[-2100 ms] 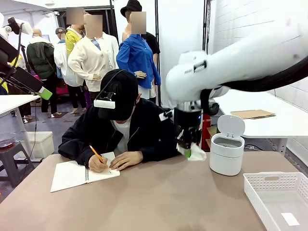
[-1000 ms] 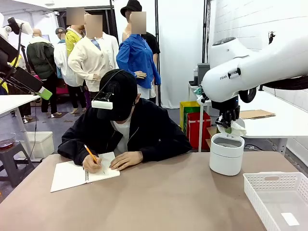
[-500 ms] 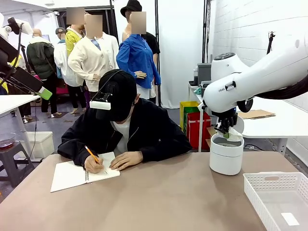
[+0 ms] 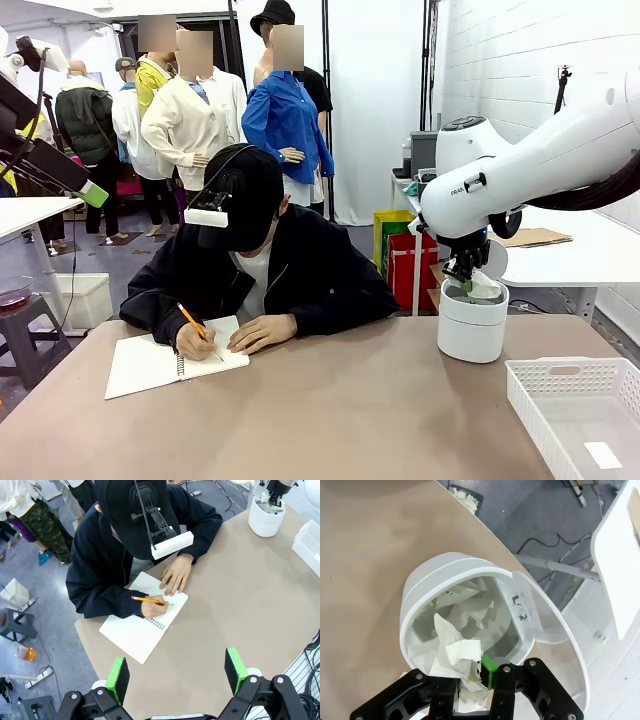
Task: Sort the paper based on its condition.
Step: If a person hands you a paper, place it in the Organizing basket , and if it's crumpled, put it in the Trash can.
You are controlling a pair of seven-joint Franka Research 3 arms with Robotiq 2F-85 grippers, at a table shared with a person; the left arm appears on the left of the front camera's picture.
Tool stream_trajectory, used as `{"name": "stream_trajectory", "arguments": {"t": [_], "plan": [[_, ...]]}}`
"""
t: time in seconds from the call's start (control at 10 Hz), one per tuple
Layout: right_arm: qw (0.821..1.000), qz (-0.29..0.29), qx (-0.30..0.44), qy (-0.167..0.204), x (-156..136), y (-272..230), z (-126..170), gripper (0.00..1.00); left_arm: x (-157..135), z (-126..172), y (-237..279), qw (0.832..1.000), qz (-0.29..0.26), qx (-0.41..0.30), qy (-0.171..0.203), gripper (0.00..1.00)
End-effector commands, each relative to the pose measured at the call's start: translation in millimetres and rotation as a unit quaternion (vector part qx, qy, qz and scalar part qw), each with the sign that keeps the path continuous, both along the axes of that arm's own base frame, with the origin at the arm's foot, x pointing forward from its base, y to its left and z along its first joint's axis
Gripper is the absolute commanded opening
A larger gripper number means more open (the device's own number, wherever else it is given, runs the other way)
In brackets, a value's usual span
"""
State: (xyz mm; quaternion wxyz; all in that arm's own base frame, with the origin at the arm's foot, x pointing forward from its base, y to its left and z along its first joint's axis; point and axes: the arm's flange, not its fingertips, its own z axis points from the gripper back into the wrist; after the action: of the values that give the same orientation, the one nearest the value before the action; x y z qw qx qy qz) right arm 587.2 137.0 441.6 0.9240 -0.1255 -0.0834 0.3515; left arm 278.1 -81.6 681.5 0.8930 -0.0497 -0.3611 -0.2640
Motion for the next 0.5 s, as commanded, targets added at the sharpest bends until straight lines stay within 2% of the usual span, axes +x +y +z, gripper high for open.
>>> {"name": "stream_trajectory", "arguments": {"t": [0.0, 0.3, 0.4], "plan": [[1.0, 0.002, -0.012, 0.003, -4.1, 2.7, -2.0, 0.4, 0.2, -0.1, 1.0, 1.0, 0.0, -0.001, 0.0, 1.0], [1.0, 0.004, -0.029, 0.007, -10.9, 9.1, -2.1, 0.97, 0.2, -0.1, 1.0, 1.0, 0.0, -0.001, 0.0, 1.0], [0.999, 0.002, -0.041, 0.009, -13.6, 10.2, -2.1, 1.0, 0.2, -0.1, 1.0, 1.0, 0.0, -0.001, 0.0, 1.0]]}}
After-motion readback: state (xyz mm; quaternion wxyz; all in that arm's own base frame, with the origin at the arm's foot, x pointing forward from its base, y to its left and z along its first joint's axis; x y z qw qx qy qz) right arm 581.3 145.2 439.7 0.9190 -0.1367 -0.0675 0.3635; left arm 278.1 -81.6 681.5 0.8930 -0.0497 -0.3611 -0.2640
